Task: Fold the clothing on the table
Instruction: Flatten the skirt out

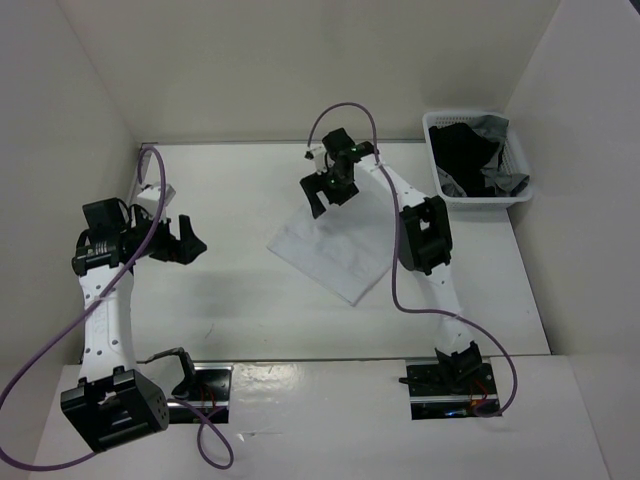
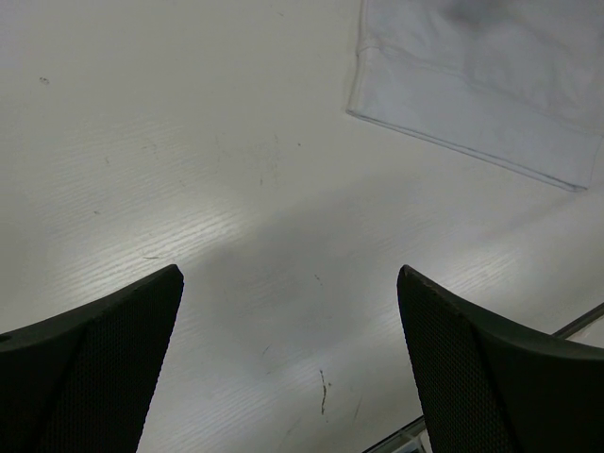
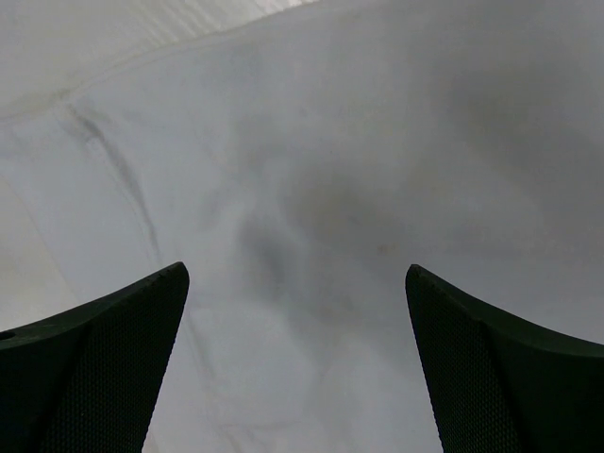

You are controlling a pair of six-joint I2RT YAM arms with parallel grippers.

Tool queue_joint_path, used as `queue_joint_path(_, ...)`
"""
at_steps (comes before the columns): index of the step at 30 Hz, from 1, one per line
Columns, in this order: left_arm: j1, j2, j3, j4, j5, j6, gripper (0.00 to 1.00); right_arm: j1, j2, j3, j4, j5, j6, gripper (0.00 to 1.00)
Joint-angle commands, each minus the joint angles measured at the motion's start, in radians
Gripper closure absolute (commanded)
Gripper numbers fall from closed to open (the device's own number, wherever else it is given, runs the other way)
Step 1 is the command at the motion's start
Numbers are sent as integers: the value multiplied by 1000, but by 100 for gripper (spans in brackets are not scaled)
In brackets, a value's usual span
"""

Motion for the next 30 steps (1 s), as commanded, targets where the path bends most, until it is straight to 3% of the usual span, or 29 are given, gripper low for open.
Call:
queue_joint_path(1,14,-10,-5,39,1,5,0,12,-8,163,42,-24,92,0)
queue_joint_path(15,14,19,-5,39,-8,5,0,55,148,201,60,269,218,0)
queue_joint_path(30,14,28,-5,39,-8,5,0,83,218,190,62,263,207,0)
